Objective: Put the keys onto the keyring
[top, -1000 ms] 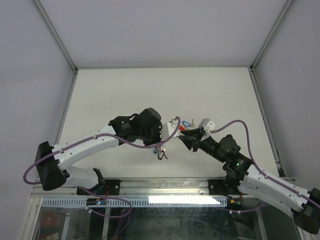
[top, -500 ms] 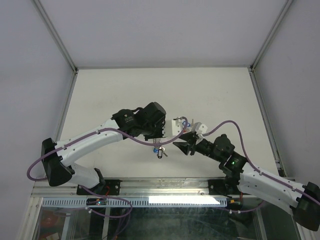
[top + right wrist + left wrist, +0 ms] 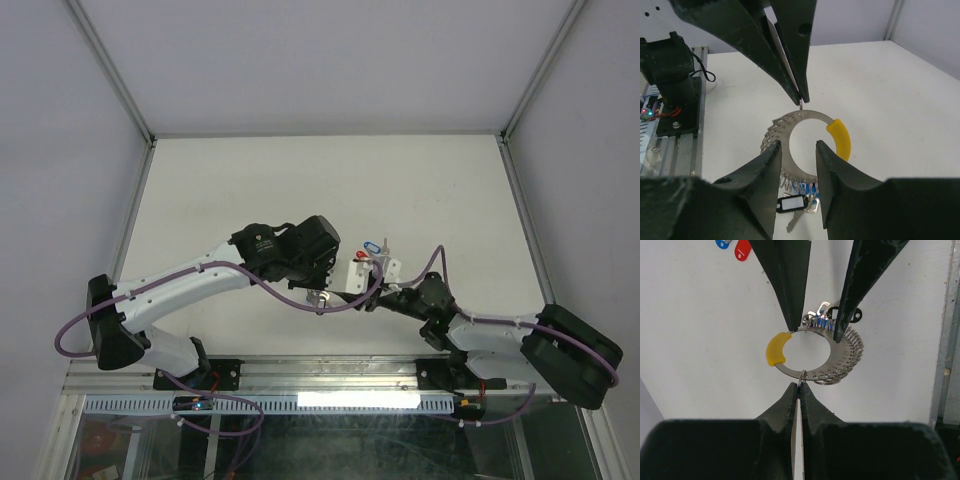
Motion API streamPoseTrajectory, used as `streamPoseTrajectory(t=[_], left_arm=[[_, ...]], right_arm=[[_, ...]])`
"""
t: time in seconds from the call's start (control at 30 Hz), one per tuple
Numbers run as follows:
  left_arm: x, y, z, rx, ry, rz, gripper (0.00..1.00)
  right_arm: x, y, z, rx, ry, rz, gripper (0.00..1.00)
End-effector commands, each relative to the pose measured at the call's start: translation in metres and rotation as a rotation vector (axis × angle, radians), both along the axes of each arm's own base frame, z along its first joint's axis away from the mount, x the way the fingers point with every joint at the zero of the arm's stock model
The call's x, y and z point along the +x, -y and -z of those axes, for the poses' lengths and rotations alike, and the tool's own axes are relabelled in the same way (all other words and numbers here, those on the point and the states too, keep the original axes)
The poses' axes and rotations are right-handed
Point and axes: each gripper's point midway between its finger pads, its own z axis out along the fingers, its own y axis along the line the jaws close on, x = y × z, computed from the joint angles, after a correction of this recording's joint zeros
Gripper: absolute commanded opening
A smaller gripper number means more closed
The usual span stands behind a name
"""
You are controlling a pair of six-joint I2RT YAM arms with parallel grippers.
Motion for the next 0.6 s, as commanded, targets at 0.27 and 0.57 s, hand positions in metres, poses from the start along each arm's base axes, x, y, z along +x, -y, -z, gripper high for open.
streamPoseTrajectory(t=[0.27,0.57], left_arm=[[-0.004,0.012,-0.021,-0.048,0.044,0.072,0.00],[-0.005,0.012,-0.020,-0.047,0.042,0.083,0.00]], right_arm=[[0.000,-0.019,-0.061,0.215,0.137,-0.110,0.36],[0.004,-0.025,-0.050,0.189,0.059,-0.196,0.37]])
